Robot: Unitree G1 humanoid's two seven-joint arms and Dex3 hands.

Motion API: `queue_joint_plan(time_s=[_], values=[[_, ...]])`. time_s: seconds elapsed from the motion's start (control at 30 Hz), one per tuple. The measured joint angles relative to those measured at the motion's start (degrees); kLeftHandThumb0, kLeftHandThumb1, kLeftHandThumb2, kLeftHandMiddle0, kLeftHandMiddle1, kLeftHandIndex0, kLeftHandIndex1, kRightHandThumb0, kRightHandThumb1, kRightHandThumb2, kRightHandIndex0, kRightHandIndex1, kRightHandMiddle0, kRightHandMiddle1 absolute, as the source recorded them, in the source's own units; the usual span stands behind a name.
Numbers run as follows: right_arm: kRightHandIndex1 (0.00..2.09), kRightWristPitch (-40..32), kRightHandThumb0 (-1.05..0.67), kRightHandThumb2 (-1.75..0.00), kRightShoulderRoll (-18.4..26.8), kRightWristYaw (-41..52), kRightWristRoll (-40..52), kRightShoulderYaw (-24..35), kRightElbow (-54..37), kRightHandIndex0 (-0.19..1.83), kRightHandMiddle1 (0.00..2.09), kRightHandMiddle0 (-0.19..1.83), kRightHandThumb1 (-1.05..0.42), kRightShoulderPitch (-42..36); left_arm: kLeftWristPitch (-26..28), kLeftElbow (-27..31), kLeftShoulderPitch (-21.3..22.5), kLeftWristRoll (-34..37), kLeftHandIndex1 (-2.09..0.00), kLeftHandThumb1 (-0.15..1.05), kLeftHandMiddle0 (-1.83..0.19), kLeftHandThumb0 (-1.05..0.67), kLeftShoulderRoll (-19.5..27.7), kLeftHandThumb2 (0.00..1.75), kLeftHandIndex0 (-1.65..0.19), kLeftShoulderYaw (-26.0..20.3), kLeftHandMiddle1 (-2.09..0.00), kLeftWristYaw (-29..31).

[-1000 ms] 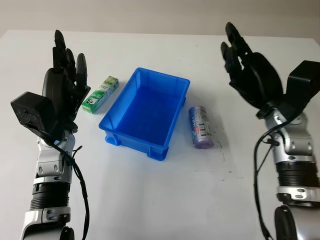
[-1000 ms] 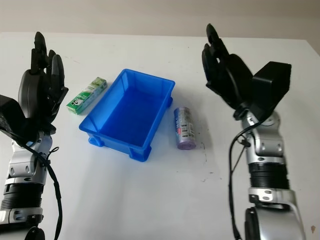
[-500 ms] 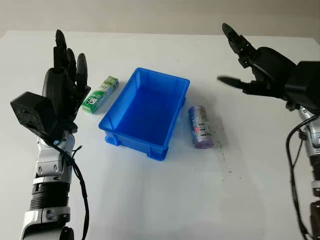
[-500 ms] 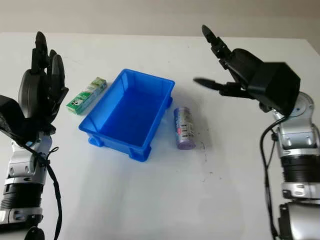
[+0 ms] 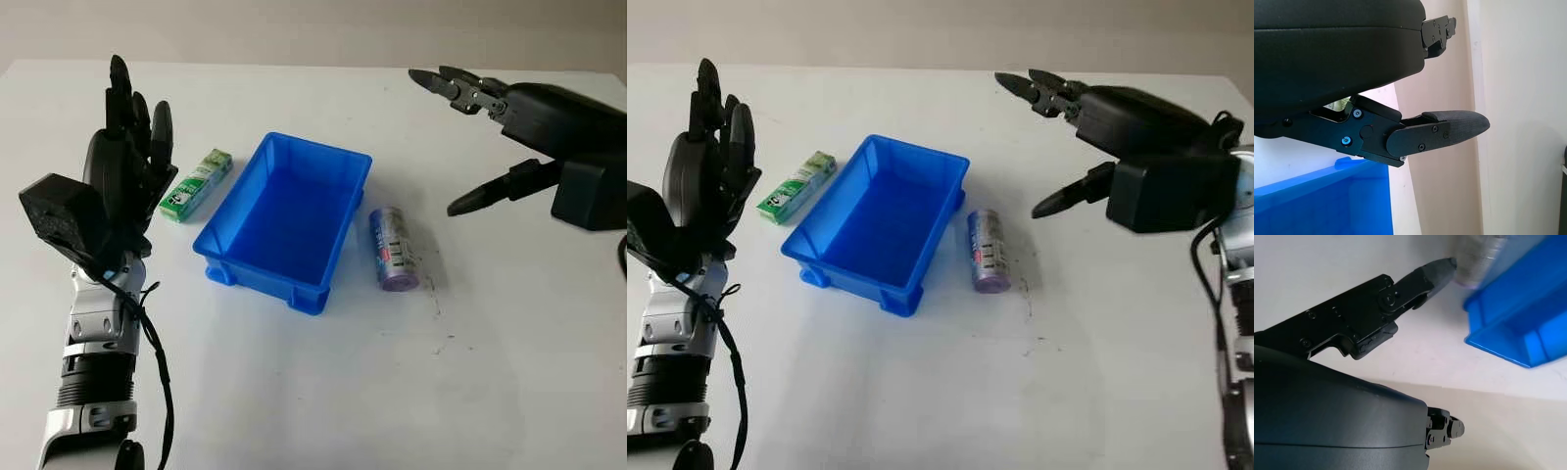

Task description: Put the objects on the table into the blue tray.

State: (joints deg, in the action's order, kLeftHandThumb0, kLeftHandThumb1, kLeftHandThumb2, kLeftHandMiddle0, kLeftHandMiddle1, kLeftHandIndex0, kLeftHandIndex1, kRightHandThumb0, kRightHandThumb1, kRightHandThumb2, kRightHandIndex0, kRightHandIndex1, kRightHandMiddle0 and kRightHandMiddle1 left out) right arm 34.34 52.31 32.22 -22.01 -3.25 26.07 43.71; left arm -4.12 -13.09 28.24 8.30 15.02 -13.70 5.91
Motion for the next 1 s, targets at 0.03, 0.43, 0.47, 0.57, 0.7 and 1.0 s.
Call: queue_joint_plan(time_s=[0.03, 0.43, 0.47, 0.57, 0.7, 1.0], values=[[0.09, 1.99, -0.62, -0.05, 0.68, -1.44, -1.73, -0.45, 1.02, 0.00, 0.10, 0.06, -0.78, 0.30, 0.00, 0.00, 0.00, 0.00, 0.00, 1.05, 0.19, -0.75, 0.08, 0.53, 0.19, 0.00, 0.00, 0.05], [0.10, 23.09, -0.59, -0.06, 7.36, -18.02, -20.80, -7.76, 11.73, 0.27, 0.11, 0.34, -0.83, 6.96, -0.08, -0.71, 1.44, -0.38, -0.02, 1.05, 0.16, -0.74, 0.54, 0.53, 0.18, 0.07, -0.05, -0.15], [0.11, 24.44, -0.59, -0.05, 7.68, -19.98, -22.65, -8.49, 12.61, 0.28, 0.11, 0.36, -0.82, 7.49, -0.10, -0.74, 1.44, -0.38, -0.03, 1.05, 0.16, -0.73, 0.54, 0.53, 0.18, 0.08, -0.05, -0.09], [0.11, 27.69, -0.57, -0.05, 8.10, -25.86, -26.74, -10.17, 14.93, 0.36, 0.11, 0.43, -0.82, 8.57, -0.29, -0.79, 1.44, -0.37, -0.03, 1.05, 0.17, -0.73, 0.53, 0.55, 0.19, 0.16, -0.05, 0.12], [0.10, 30.06, -0.53, -0.06, 8.82, -31.13, -31.26, -12.45, 16.42, 0.39, 0.10, 0.45, -0.84, 9.43, -0.36, -0.79, 1.44, -0.39, -0.02, 1.05, 0.17, -0.74, 0.53, 0.54, 0.19, 0.20, -0.05, 0.13], [0.10, 31.59, -0.47, -0.05, 8.96, -38.81, -37.16, -16.23, 16.57, 0.49, 0.10, 0.53, -0.84, 10.55, -0.48, -1.03, 1.44, -0.90, -0.02, 1.05, 0.18, -0.75, 0.55, 0.53, 0.19, 0.20, -0.05, -0.06]])
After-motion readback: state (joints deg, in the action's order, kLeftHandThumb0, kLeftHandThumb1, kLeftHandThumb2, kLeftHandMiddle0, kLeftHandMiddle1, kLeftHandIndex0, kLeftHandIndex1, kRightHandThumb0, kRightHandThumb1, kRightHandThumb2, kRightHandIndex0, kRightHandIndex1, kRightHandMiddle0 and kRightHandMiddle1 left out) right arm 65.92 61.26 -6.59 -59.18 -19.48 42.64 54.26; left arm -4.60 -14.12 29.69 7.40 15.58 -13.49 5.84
